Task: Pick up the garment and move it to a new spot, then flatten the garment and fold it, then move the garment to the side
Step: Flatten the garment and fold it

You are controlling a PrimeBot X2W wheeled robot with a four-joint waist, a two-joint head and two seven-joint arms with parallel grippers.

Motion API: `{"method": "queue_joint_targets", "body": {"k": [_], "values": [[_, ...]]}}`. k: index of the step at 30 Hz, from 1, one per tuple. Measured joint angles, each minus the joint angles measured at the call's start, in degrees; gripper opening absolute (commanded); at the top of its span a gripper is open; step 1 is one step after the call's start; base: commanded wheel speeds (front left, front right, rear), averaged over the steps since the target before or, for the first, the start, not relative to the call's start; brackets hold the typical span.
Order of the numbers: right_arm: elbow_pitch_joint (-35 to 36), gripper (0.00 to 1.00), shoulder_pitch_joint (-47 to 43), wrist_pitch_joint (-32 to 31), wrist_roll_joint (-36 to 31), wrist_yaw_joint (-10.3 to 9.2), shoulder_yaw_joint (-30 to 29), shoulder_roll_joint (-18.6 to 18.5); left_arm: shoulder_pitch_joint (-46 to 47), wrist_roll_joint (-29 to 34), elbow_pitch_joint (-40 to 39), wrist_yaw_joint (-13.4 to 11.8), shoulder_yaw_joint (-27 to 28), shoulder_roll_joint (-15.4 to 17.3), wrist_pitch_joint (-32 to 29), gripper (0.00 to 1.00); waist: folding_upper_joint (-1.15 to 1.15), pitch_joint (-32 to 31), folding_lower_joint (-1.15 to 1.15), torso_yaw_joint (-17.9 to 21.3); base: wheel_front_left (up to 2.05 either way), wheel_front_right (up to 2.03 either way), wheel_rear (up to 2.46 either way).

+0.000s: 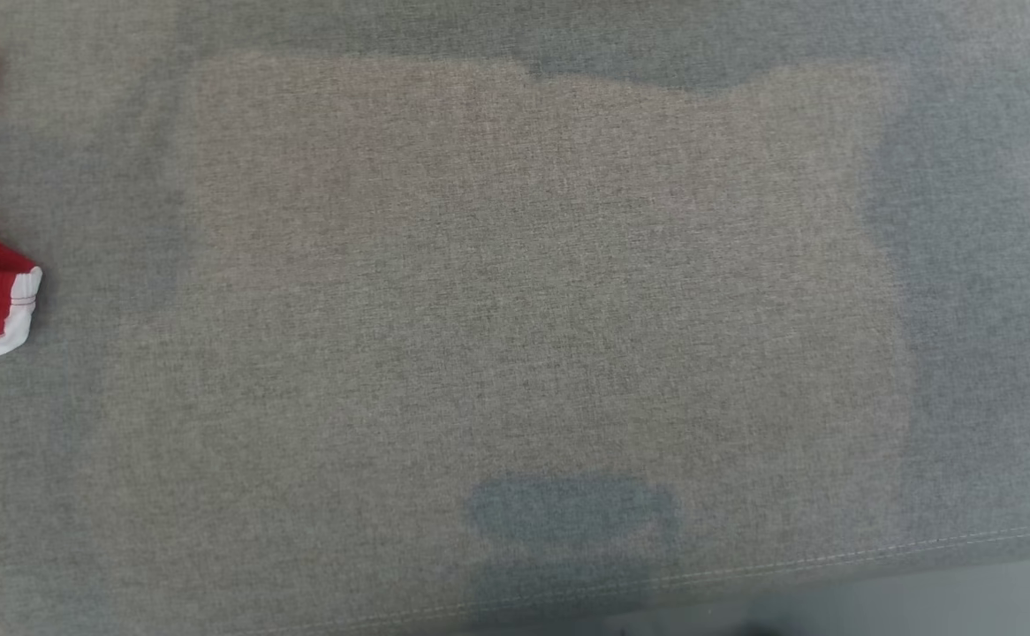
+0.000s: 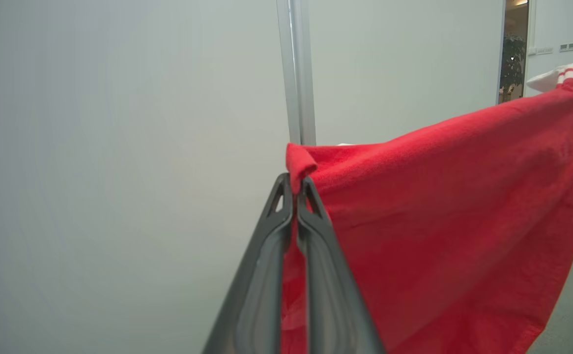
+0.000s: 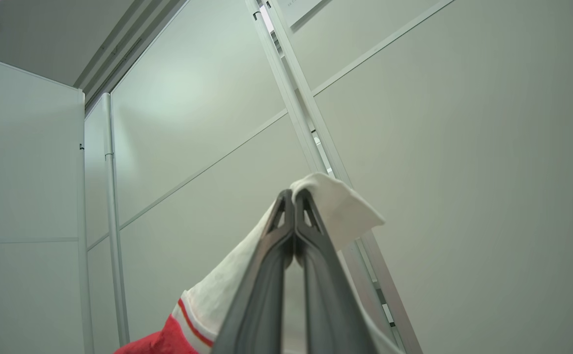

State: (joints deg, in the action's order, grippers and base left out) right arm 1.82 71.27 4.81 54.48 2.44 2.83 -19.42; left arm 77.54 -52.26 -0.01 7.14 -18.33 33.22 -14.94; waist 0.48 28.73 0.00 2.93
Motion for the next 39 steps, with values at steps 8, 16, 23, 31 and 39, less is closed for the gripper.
{"method": "queue_joint_targets", "body": {"k": [8,16,23,31,39], "values": [[-6.8,0.00,-17.2,-3.4,-3.4,3.69,11.0,-5.5,-16.7,-4.7,4.5,0.0,-10.4,-4.4,3.3,0.00,0.00,-1.8,0.00,-3.3,0.00,0.00,0.00],[-9.1,0.00,-39.9,0.9,-1.7,3.71,10.6,-3.8,-38.9,-6.1,10.3,0.0,-12.5,-4.7,11.2,0.00,0.00,-4.3,0.00,-5.6,0.00,0.00,0.00],[-9.9,0.00,-52.6,7.7,0.7,4.11,10.1,-1.6,-50.1,-5.9,12.1,0.0,-13.5,-4.4,18.5,0.00,0.00,-8.1,0.00,-5.0,0.00,0.00,0.00],[-10.0,0.00,-62.2,7.8,1.3,4.60,15.3,-2.8,-59.0,-3.6,14.0,0.0,-15.8,-3.5,22.9,0.00,0.00,-13.5,0.00,-3.2,0.00,0.00,0.00],[-4.8,0.00,-72.1,7.8,5.6,4.60,20.1,-6.9,-63.3,-2.3,14.3,-0.2,-18.1,-3.7,24.7,0.00,0.00,-19.0,0.00,-2.5,0.00,0.00,0.00]]}}
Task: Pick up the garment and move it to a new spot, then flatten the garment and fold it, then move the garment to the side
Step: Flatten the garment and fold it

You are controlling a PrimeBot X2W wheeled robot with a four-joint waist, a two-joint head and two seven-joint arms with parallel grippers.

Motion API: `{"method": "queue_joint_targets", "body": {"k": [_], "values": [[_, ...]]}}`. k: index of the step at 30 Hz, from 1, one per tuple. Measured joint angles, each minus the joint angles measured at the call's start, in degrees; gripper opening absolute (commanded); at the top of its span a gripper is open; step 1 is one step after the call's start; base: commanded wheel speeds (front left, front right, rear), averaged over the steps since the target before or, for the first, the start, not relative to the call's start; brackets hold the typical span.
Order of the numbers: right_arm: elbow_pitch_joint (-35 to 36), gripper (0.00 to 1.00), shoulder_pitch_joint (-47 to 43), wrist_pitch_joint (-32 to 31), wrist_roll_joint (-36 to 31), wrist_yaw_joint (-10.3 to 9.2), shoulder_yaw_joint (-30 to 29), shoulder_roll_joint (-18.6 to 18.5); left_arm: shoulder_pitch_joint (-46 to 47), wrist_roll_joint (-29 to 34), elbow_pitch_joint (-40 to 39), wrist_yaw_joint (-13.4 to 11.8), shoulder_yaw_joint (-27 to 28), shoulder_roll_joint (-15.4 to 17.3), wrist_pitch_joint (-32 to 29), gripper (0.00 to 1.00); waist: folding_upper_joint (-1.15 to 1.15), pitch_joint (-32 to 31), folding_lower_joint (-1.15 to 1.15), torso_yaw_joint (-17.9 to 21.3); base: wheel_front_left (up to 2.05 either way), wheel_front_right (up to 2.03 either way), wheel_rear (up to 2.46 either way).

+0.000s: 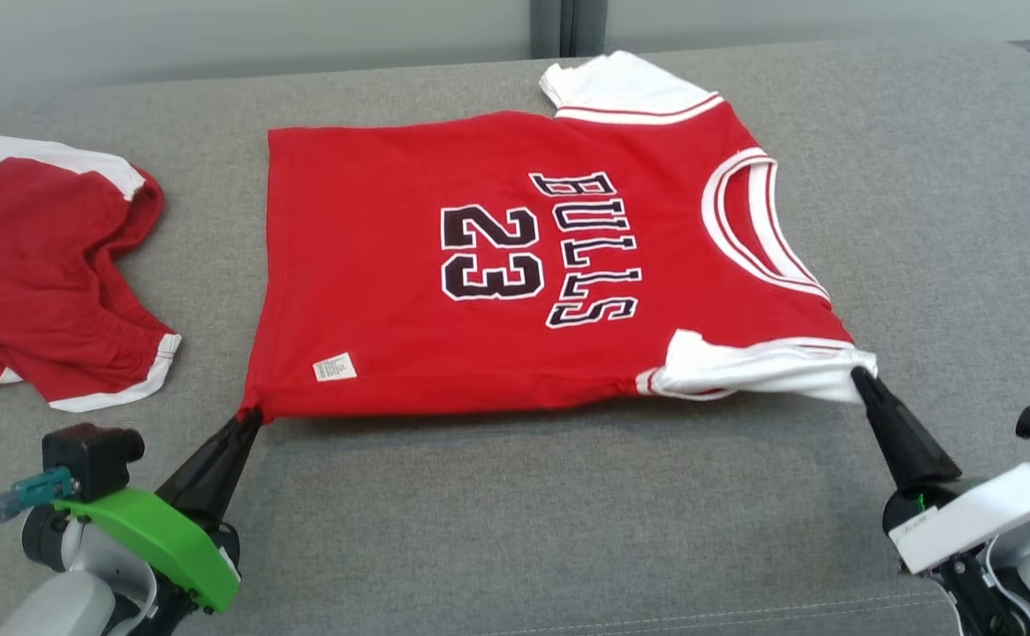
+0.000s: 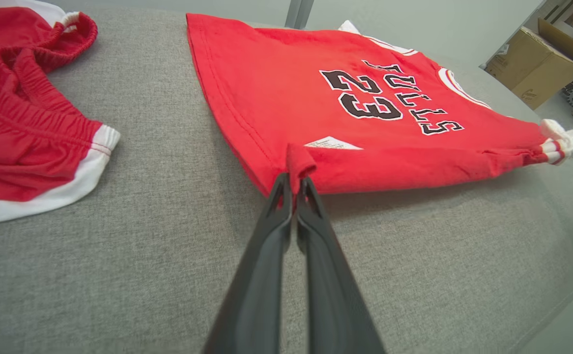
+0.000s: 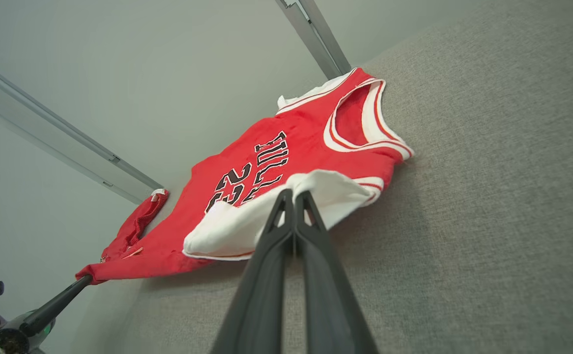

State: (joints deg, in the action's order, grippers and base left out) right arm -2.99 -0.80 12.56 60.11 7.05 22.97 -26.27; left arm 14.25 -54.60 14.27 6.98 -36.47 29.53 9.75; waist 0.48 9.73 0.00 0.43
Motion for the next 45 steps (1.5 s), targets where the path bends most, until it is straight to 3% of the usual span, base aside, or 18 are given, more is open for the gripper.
{"method": "queue_joint_targets", "body": {"k": [5,15,24,25,26,27,28,29,30,31,45], "values": [[1.4,0.00,-2.2,0.0,0.0,0.00,2.4,-1.8,-4.5,-0.2,0.4,-1.4,0.8,0.4,0.9,0.00,0.00,-1.9,0.00,-0.2,0.00,0.00,0.00],[0.4,0.00,-3.6,-0.7,-3.9,0.00,7.5,-6.5,-6.2,1.3,1.2,-1.5,-1.8,0.4,0.9,0.00,0.00,-3.0,0.00,0.0,0.00,0.00,0.00],[-3.4,0.00,-3.6,-2.6,-7.0,0.01,11.5,-7.9,-6.7,2.4,3.3,-1.9,-4.0,0.1,0.4,0.00,0.00,-2.9,0.00,0.1,0.00,0.00,0.00],[-3.9,0.08,-3.6,-2.6,-7.2,0.01,11.5,-7.9,-6.7,2.4,3.5,-1.9,-4.1,0.1,0.4,0.02,0.00,-2.8,0.00,0.0,0.00,0.00,0.00],[-4.5,0.16,-3.6,-2.6,-7.3,0.01,11.5,-7.9,-6.8,2.4,3.6,-1.9,-4.1,0.0,0.4,0.08,0.00,-2.8,0.00,0.0,0.00,0.00,0.00],[-5.0,0.35,-3.6,-2.6,-7.3,0.01,11.4,-7.9,-6.9,2.4,3.6,-1.9,-4.1,0.0,0.4,0.22,0.00,-2.7,0.00,0.0,0.00,0.00,0.00],[-5.3,0.35,-3.6,-2.5,-7.3,0.01,11.4,-7.8,-6.9,2.4,3.7,-1.9,-4.1,-0.1,0.4,0.22,0.00,-2.7,0.00,0.0,0.00,0.00,0.00],[-5.7,0.49,-3.5,-2.5,-7.3,0.01,11.4,-7.7,-6.9,2.4,3.8,-1.9,-4.1,-0.2,0.4,0.33,0.00,-2.6,0.00,0.0,0.00,0.00,0.00],[-6.1,1.00,-3.5,-2.5,-7.3,0.01,11.3,-7.6,-6.9,2.5,3.9,-1.9,-4.2,-0.3,0.4,0.79,0.00,-2.6,0.00,-0.1,0.00,0.00,0.00],[-6.6,1.00,-3.5,-2.5,-7.7,0.01,11.3,-7.5,-6.9,2.6,4.0,-2.0,-4.2,-0.4,0.4,1.00,0.00,-2.5,0.00,-0.1,0.00,0.00,0.00],[-8.4,1.00,-2.7,0.1,-7.7,0.01,8.2,-4.8,-6.9,2.9,4.9,-3.1,-2.1,-0.8,2.0,1.00,0.00,-3.1,0.00,-0.9,0.00,0.00,0.00]]}}
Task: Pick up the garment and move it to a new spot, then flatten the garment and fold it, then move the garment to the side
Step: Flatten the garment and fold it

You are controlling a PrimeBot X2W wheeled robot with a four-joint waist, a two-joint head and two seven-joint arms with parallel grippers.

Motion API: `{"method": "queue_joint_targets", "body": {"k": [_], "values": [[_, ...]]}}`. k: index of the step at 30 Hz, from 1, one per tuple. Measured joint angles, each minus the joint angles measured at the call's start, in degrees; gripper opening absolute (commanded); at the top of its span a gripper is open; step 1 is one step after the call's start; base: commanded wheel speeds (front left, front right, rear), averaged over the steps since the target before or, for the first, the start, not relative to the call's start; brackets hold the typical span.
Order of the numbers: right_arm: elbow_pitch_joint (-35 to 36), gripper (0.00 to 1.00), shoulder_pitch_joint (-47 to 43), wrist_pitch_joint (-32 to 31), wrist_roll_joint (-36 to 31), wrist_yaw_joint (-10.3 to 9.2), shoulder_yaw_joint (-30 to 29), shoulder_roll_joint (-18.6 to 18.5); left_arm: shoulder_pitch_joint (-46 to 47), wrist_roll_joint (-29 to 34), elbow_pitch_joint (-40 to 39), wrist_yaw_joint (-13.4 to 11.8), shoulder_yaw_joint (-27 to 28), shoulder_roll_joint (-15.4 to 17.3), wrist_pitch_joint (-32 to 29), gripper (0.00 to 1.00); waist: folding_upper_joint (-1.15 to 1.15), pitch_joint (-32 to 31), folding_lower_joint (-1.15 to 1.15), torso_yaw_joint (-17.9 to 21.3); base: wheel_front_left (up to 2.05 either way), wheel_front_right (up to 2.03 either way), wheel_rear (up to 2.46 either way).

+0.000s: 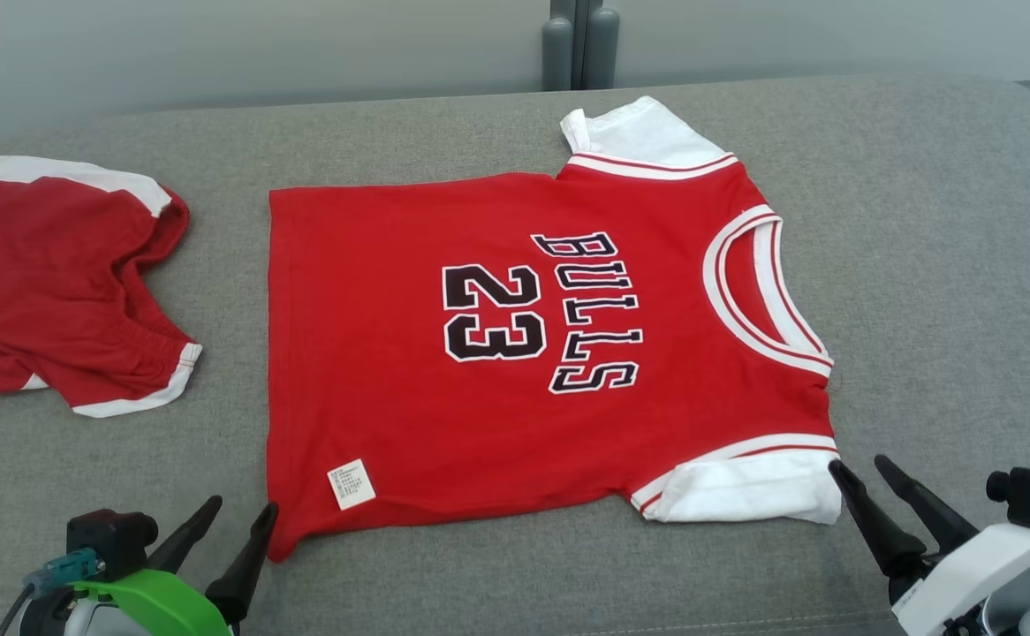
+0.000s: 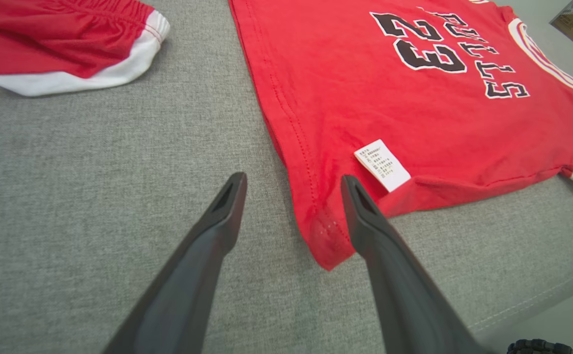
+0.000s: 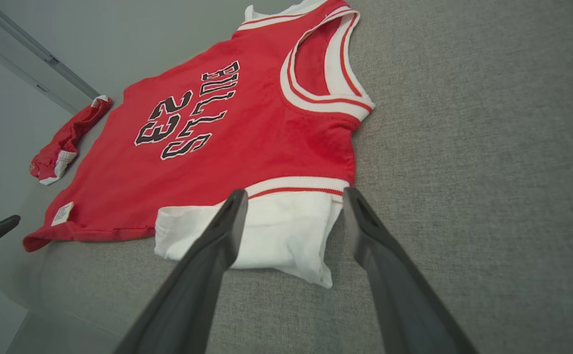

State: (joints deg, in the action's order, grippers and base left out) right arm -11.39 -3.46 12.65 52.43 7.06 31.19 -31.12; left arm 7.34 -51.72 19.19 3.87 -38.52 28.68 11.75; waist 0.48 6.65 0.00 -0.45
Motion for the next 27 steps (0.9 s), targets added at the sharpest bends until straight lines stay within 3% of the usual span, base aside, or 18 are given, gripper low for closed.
{"method": "queue_joint_targets", "body": {"k": [6,15,17,18,22,27], "values": [[1.6,1.00,2.4,0.8,0.3,-0.21,-2.7,1.9,0.1,0.0,-1.4,-1.2,1.6,-0.3,0.6,1.00,0.00,-0.9,0.00,-0.3,0.00,0.00,0.00],[5.3,1.00,6.2,1.5,-4.2,-3.20,-6.3,2.2,1.5,1.0,-5.2,-3.8,4.3,-0.8,1.5,1.00,0.00,-1.9,0.00,-0.8,0.00,0.00,0.00],[6.5,1.00,6.9,1.6,-6.7,-5.59,-8.1,2.3,1.6,1.1,-6.2,-5.6,5.9,-0.8,2.0,1.00,0.00,-2.1,0.00,-0.9,0.00,0.00,0.00],[6.5,1.00,6.9,1.6,-6.7,-5.59,-8.1,2.3,1.6,1.1,-6.2,-5.6,5.9,-0.8,2.0,1.00,0.00,-2.1,0.00,-0.9,0.00,0.00,0.00],[9.1,1.00,7.8,1.7,-9.5,-9.18,-13.0,3.7,1.6,1.5,-7.0,-8.3,9.2,-1.1,2.4,1.00,0.00,-2.3,0.00,-0.9,0.00,0.00,0.00],[14.3,1.00,8.8,1.7,-12.8,-12.06,-19.1,6.9,1.5,1.5,-9.4,-9.4,13.9,-2.4,2.6,1.00,0.00,-2.5,0.00,-0.7,0.00,0.00,0.00]]}}
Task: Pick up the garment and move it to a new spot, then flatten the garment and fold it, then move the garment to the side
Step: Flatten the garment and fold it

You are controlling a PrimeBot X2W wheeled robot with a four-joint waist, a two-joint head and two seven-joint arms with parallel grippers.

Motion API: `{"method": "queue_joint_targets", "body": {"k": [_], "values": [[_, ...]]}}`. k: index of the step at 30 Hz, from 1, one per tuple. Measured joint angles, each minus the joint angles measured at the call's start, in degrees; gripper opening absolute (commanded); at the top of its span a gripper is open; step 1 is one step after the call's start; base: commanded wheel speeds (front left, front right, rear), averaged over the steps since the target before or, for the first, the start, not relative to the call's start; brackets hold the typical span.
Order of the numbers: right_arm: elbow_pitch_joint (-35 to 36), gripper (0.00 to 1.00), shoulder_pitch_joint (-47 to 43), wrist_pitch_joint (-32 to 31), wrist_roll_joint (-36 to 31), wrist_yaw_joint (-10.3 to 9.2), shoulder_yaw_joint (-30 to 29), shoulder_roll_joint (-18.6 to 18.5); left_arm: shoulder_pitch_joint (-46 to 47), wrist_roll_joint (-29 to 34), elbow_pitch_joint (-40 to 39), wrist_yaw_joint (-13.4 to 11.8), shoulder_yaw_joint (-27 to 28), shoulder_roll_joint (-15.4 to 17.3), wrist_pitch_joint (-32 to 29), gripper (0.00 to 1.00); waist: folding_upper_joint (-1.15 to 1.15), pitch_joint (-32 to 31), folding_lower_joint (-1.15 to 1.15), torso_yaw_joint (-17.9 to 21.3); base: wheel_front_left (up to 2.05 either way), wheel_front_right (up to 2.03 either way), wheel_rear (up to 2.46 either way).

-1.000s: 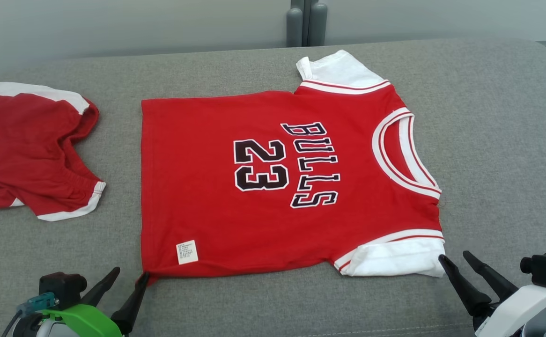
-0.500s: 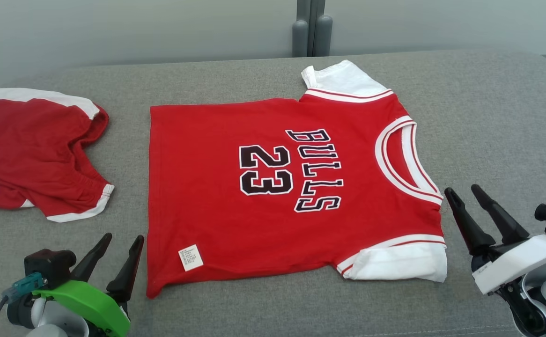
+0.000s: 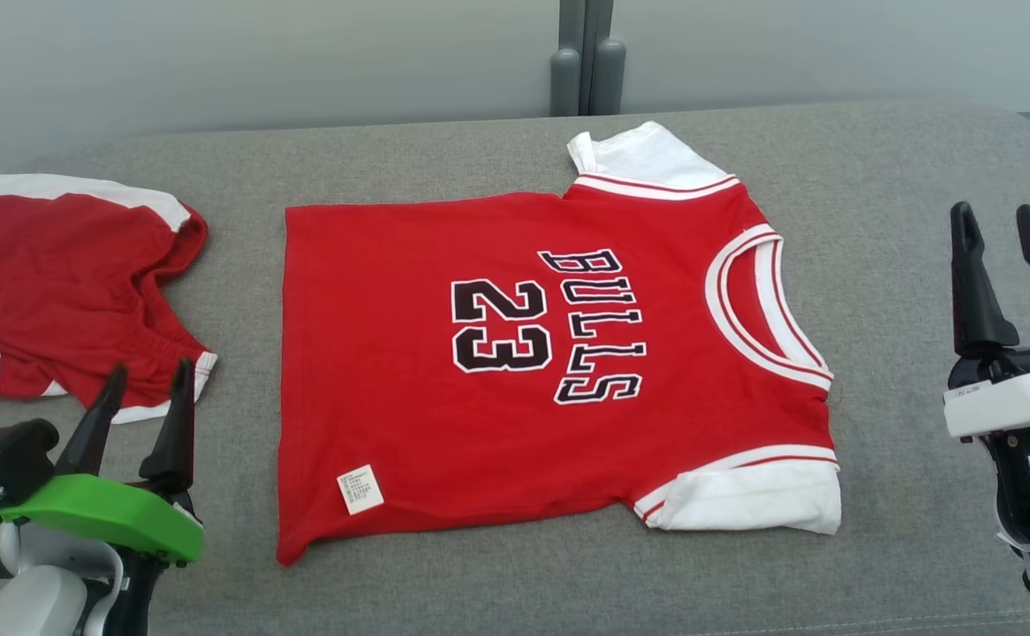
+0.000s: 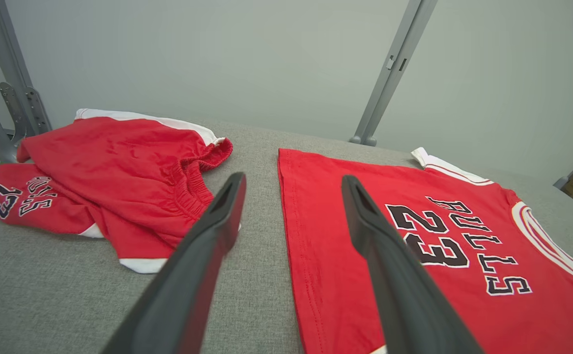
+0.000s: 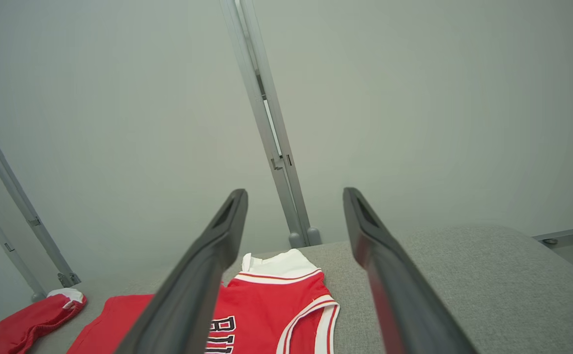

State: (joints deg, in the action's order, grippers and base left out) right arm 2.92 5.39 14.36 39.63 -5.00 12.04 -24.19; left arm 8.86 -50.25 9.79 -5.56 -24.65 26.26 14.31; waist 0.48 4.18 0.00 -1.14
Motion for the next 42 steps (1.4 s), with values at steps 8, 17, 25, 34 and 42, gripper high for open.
{"method": "queue_joint_targets", "body": {"k": [8,17,25,34,42], "values": [[3.4,1.00,-0.3,0.1,-6.2,-1.25,-3.6,0.9,0.0,4.4,-5.5,-0.5,5.4,-0.5,0.1,1.00,0.00,-0.5,0.00,0.0,0.00,0.00,0.00],[3.6,1.00,-7.1,0.1,-12.0,-1.69,-3.3,2.0,-2.2,8.4,-8.8,-0.9,7.7,-3.4,0.1,1.00,0.00,-0.8,0.00,0.1,0.00,0.00,0.00],[4.1,1.00,-8.0,0.1,-13.4,-2.08,-3.4,4.2,-4.5,10.2,-9.4,-1.0,7.9,-4.6,0.1,1.00,0.00,-0.7,0.00,0.1,0.00,0.00,0.00],[4.4,1.00,-9.0,0.1,-15.0,-2.09,-3.6,4.9,-6.1,12.2,-10.4,-1.1,8.8,-5.5,0.1,1.00,0.00,-0.8,0.00,0.2,0.00,0.00,0.00],[4.5,1.00,-9.7,0.1,-15.7,-2.09,-3.6,5.9,-6.7,13.2,-10.6,-1.1,9.4,-6.1,0.1,1.00,0.00,-1.0,0.00,0.3,0.00,0.00,0.00]]}}
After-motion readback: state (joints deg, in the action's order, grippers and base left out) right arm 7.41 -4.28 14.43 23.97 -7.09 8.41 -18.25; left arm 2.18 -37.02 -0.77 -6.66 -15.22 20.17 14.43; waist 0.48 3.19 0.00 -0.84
